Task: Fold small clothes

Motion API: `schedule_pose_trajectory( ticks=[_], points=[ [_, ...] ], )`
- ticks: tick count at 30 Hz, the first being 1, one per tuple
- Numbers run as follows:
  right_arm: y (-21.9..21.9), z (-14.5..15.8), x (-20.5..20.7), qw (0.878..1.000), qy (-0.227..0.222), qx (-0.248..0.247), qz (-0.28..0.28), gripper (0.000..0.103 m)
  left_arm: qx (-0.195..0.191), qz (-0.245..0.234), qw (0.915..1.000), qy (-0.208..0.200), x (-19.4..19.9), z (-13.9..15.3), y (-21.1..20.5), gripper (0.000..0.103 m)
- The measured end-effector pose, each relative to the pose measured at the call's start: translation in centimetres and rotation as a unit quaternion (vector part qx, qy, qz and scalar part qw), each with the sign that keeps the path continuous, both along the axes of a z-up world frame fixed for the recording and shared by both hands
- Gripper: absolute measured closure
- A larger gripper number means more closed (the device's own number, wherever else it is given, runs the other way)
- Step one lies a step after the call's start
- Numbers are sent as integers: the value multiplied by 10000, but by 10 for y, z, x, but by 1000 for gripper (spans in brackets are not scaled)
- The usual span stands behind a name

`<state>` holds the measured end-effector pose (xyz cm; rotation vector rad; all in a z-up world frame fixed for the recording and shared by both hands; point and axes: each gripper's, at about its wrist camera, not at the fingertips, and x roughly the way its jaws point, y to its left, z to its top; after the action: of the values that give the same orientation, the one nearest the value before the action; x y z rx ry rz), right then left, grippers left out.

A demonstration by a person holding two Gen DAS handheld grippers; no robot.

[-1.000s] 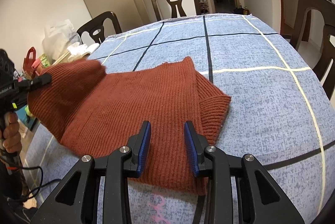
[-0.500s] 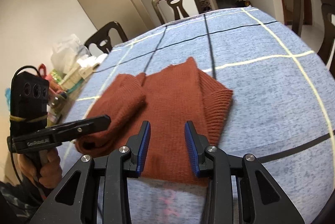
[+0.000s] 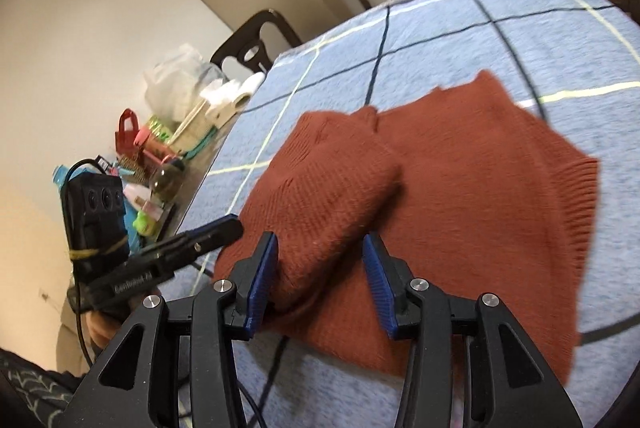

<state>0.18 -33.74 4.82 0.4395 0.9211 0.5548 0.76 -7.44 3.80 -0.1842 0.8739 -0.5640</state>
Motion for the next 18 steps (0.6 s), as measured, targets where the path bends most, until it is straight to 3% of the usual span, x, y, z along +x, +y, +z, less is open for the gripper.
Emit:
schedule_pose_trajectory(
  ticks=[4, 14, 18],
  points=[
    [8, -9, 9, 9997, 216, -75, 27, 58, 26, -20, 10000, -11, -2, -6, -3, 66],
    [15, -10, 23, 9997, 250, -84, 13, 58, -130, -19, 9999, 38, 0, -12, -1, 62],
    [20, -9, 28, 9995, 245, -181, 67, 79, -106, -13, 9999, 29, 1, -11, -2, 61]
  ],
)
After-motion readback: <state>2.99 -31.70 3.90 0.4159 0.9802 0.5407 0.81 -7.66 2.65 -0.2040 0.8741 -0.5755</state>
